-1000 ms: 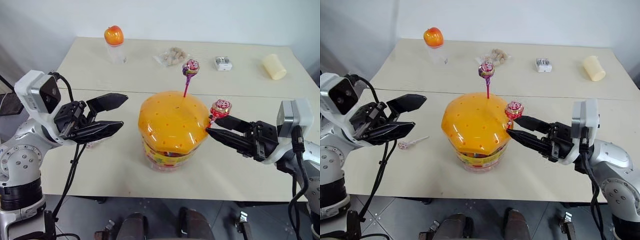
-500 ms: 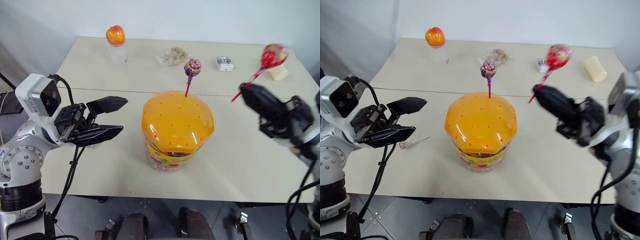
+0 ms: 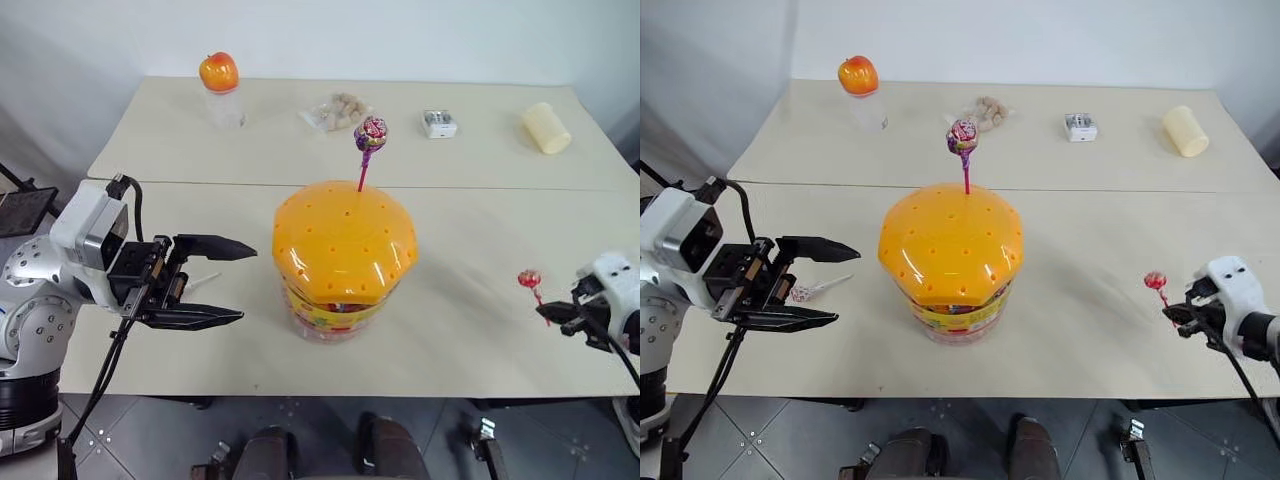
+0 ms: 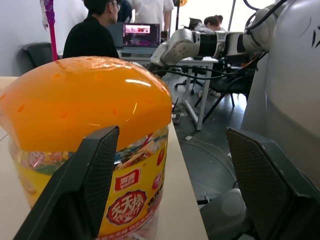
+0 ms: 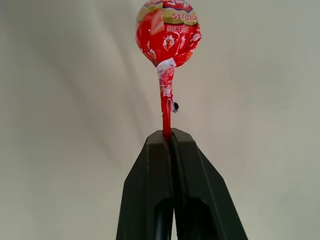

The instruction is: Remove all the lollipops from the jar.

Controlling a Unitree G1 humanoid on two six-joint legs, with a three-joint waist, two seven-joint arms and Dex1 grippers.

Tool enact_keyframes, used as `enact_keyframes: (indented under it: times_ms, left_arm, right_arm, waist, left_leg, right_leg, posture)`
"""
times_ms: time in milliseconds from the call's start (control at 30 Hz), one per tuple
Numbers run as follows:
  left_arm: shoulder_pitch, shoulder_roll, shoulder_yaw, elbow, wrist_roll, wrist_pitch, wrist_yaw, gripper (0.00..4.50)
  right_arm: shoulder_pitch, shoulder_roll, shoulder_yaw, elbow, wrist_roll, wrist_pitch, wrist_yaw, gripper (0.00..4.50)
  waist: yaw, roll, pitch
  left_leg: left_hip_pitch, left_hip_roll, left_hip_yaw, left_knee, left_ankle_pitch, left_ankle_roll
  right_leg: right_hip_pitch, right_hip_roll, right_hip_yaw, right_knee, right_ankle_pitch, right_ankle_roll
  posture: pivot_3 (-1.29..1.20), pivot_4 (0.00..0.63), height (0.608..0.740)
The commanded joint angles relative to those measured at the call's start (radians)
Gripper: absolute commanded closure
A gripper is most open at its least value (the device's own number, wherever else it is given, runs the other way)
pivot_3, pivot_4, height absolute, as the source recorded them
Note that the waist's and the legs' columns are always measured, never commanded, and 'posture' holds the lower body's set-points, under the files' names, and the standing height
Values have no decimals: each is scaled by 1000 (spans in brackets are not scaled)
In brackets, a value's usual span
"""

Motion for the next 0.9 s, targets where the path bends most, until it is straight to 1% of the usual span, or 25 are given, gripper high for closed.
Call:
enact_keyframes:
  times_ms: [33, 67, 100, 200, 233, 300, 333, 367, 433, 500, 567, 667, 733, 833, 900]
  left_arm:
    - [-10, 2, 22, 1, -17, -7, 12, 862]
    - [-10, 0, 27, 0, -27, -1, 20, 862]
    - [-10, -1, 30, 0, -34, 2, 25, 862]
    - [6, -22, 58, -7, -76, 24, 80, 862]
    - [9, -27, 63, -10, -85, 29, 91, 862]
    - [36, -66, 98, -7, -129, 45, 154, 862]
    - [45, -99, 124, 6, -161, 52, 207, 862]
    - [49, -122, 143, 15, -183, 58, 245, 862]
    - [56, -148, 160, 27, -196, 60, 283, 862]
    - [67, -154, 161, 28, -197, 65, 288, 862]
    - [100, -149, 156, 33, -183, 67, 270, 862]
    - [148, -117, 162, 81, -130, 42, 217, 862]
    - [165, -98, 178, 118, -111, 31, 196, 862]
    - [173, -88, 188, 135, -105, 21, 182, 862]
    - [171, -99, 197, 123, -116, 18, 191, 862]
  right_arm:
    - [-14, 24, -32, 34, -28, -12, 52, 3801]
    - [-14, 24, -34, 41, -32, -10, 75, 3534]
    - [-14, 24, -35, 45, -38, -11, 92, 3149]
    - [4, 13, -89, 47, -26, -112, 276, 2167]
    - [6, 13, -101, 48, -26, -132, 314, 1761]
    - [-117, 82, -170, 8, 84, -202, 388, 1050]
    - [-232, 146, -186, -26, 157, -248, 389, 763]
    - [-313, 192, -195, -49, 201, -276, 388, 763]
    - [-456, 244, -147, -117, 285, -202, 318, 763]
    - [-549, 278, -83, -158, 321, -142, 284, 763]
    - [-698, 345, 28, -158, 307, -108, 226, 763]
    - [-837, 412, 152, -138, 259, -52, 178, 763]
    - [-906, 459, 216, -127, 248, -30, 176, 763]
    - [-950, 495, 256, -120, 237, 1, 171, 763]
    - [-973, 525, 283, -120, 233, 10, 179, 763]
  waist:
    - [1, 0, 0]
    - [2, 0, 0]
    - [4, 0, 0]
    - [4, 0, 0]
    - [4, 0, 0]
    - [0, 0, 0]
    - [-8, 0, 0]
    - [-14, 1, 1]
    - [-24, 2, 1]
    - [-22, 2, 1]
    - [-23, 1, 0]
    - [-21, 1, 0]
    - [-20, 1, 0]
    - [-19, 1, 0]
    - [-19, 1, 0]
  left_leg:
    - [0, 0, 0, 0, 0, 0]
    - [0, 0, 0, 0, 0, 0]
    - [0, 0, 0, 0, 0, 0]
    - [0, 0, 0, 0, 0, 0]
    - [0, 0, 0, 0, 0, 0]
    - [0, 0, 0, 0, 0, 0]
    - [1, 0, 0, 0, 0, 0]
    - [2, 1, 1, 0, 0, 0]
    - [3, 2, -3, 0, 0, 0]
    - [3, 3, -5, 0, 0, -1]
    - [3, 3, -6, 0, -1, -3]
    - [1, 3, -4, 0, -1, -3]
    - [-1, 2, -3, 0, -1, -3]
    - [-2, 2, -5, 0, -1, -3]
    - [-3, 2, -5, 0, -1, -3]
  right_leg:
    - [0, 0, 0, 0, 0, 0]
    - [0, 0, 0, 0, 0, 0]
    - [0, 0, 0, 0, 0, 0]
    - [0, 0, 0, 0, 0, 0]
    - [0, 0, 0, 0, 0, 0]
    - [0, 0, 0, 0, 0, 0]
    - [0, 0, 1, 1, 0, 0]
    - [0, 0, 2, 0, 0, 0]
    - [0, 1, 3, 1, 1, -1]
    - [-1, 1, 2, 4, 1, -1]
    - [-1, 2, -1, 5, 1, -1]
    - [-2, 1, -2, 4, 1, -1]
    - [-3, 2, -4, 5, 1, -1]
    - [-4, 2, -6, 4, 1, -1]
    - [-4, 1, -7, 4, 1, -1]
  posture:
    - [0, 150, 740]
    - [0, 150, 740]
    - [0, 150, 740]
    - [0, 150, 740]
    - [0, 150, 740]
    - [0, 150, 740]
    - [0, 150, 740]
    - [0, 150, 740]
    - [0, 150, 740]
    - [0, 150, 740]
    - [0, 150, 740]
    - [0, 150, 740]
    - [0, 150, 740]
    - [0, 150, 740]
    - [0, 150, 740]
